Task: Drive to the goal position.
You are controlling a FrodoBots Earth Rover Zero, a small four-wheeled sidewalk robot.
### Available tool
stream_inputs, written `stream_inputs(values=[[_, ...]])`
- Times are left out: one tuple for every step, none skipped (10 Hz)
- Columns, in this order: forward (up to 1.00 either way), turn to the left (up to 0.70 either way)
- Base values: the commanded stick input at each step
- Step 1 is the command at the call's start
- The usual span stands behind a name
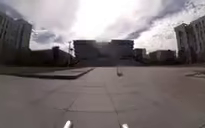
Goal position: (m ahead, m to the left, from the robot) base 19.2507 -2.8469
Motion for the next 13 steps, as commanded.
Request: stream_inputs(values=[[1.00, 0.00], [1.00, 0.00], [1.00, 0.00], [1.00, 0.00], [1.00, 0.00], [1.00, 0.00], [1.00, 0.00], [1.00, 0.00], [1.00, 0.00], [1.00, 0.00], [1.00, 0.00], [1.00, 0.00], [1.00, 0.00]])
